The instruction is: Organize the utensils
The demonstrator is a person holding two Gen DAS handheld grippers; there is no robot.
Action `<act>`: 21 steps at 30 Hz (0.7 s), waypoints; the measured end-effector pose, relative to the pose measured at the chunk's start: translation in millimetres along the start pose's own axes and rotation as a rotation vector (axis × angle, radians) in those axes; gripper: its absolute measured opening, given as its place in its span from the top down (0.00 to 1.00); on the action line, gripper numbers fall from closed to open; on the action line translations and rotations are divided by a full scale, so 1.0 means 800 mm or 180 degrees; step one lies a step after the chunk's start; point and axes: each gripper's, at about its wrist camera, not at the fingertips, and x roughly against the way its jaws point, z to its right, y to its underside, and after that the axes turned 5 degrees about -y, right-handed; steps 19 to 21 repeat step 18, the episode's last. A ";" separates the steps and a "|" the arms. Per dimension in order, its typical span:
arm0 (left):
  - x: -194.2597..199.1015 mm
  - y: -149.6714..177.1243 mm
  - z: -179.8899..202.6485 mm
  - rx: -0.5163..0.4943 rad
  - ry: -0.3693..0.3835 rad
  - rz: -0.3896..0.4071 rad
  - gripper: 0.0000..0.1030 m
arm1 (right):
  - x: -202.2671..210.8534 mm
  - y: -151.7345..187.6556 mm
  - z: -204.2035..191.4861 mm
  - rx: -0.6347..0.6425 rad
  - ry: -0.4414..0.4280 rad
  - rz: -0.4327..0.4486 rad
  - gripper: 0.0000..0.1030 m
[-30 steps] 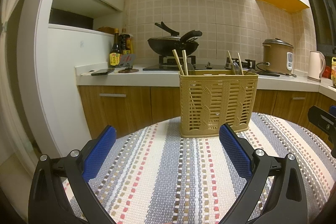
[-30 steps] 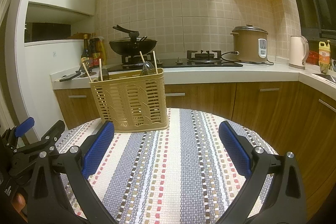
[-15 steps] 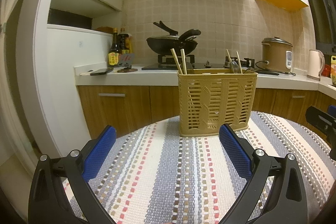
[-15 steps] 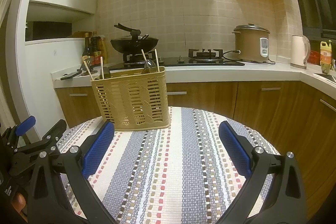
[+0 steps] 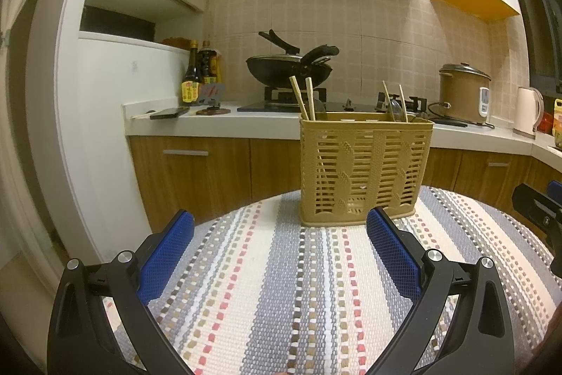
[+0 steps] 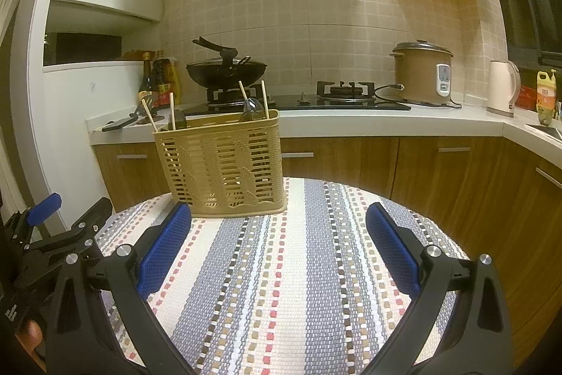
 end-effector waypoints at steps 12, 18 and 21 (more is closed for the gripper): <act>0.002 -0.002 0.000 -0.0024 -0.0088 0.0044 0.07 | 0.002 0.000 0.000 0.0011 0.0000 0.0023 0.08; -0.002 -0.002 -0.007 0.0066 -0.0076 -0.0009 0.07 | 0.004 -0.001 0.001 0.0007 -0.0004 0.0026 0.08; -0.002 -0.002 -0.007 0.0066 -0.0076 -0.0009 0.07 | 0.004 -0.001 0.001 0.0007 -0.0004 0.0026 0.08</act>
